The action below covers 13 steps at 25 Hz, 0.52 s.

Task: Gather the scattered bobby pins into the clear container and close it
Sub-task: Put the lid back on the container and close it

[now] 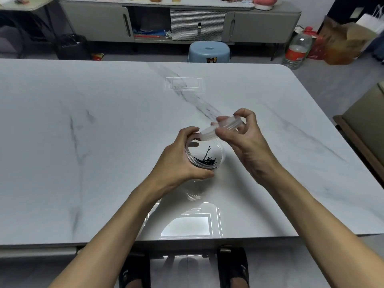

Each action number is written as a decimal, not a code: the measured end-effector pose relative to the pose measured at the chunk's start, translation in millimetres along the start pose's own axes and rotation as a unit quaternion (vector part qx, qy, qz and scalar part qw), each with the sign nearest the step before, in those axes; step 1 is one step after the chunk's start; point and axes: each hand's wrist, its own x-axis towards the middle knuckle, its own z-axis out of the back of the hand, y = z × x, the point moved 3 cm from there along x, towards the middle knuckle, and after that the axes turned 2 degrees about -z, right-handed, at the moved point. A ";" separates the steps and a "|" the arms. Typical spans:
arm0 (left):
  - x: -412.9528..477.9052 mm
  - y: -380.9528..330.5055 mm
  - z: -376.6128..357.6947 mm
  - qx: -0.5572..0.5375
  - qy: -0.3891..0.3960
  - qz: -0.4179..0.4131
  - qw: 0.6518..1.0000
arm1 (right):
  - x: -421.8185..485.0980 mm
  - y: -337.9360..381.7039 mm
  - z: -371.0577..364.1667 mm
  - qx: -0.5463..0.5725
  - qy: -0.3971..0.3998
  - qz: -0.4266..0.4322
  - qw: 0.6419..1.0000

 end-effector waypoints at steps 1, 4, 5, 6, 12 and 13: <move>0.3 -0.1 0.2 -0.014 -0.004 0.009 1.000 | -0.5 -1.8 -0.7 -0.020 0.009 0.001 1.000; 1.0 1.2 3.7 -0.058 -0.021 0.025 0.998 | -3.6 -3.9 4.6 -0.099 0.044 -0.002 0.994; 0.8 1.4 5.4 -0.066 -0.024 0.025 0.997 | -5.0 -4.3 5.6 -0.127 0.066 -0.006 0.990; -0.1 1.4 6.9 -0.069 -0.022 0.023 0.997 | -6.5 -3.8 5.3 -0.162 0.088 -0.008 0.983; -1.5 -2.6 7.9 -0.070 0.031 0.000 0.997 | -7.6 14.0 -3.0 -0.285 0.127 0.031 0.950; -1.1 -2.6 8.3 -0.072 0.032 0.000 0.997 | -7.7 14.6 -5.4 -0.301 0.136 0.032 0.943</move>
